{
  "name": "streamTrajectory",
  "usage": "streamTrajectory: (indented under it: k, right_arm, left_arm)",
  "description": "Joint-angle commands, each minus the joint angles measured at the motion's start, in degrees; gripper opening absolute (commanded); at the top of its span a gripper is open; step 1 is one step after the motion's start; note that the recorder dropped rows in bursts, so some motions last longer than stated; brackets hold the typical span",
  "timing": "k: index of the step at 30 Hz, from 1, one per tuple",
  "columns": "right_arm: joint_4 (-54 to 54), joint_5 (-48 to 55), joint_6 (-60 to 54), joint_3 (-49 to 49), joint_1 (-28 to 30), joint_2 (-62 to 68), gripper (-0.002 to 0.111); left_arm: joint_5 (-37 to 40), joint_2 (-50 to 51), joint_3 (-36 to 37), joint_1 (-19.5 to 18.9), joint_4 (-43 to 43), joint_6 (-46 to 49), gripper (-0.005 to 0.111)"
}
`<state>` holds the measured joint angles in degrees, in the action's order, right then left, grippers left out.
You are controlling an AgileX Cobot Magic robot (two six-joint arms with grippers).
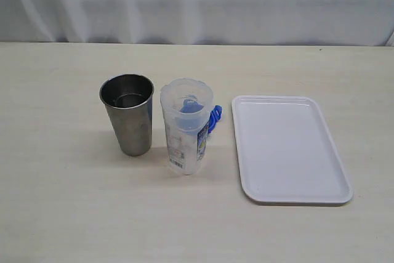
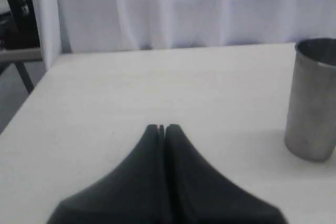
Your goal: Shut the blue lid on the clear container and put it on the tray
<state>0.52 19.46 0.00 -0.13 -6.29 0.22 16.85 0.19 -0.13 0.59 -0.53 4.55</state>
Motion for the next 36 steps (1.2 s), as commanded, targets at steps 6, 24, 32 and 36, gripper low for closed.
streamTrajectory:
  k: [6, 24, 32, 36]
  right_arm:
    - [-0.11, 0.07, 0.0, 0.13, 0.29, -0.22, 0.005]
    - [-0.11, 0.07, 0.0, 0.13, 0.29, -0.22, 0.005]
    - [-0.11, 0.07, 0.0, 0.13, 0.29, -0.22, 0.005]
    - [-0.11, 0.07, 0.0, 0.13, 0.29, -0.22, 0.005]
  left_arm:
    - [-22.97, -0.19, 0.13, -0.25, 0.53, -0.12, 0.0]
    - [-52.66, 4.26, -6.2, -0.25, 16.56, -26.18, 0.032]
    - [-55.21, 29.88, -9.25, -0.25, 18.74, -27.4, 0.105]
    - [-56.49, 46.35, -9.25, -0.25, 23.09, -27.52, 0.105]
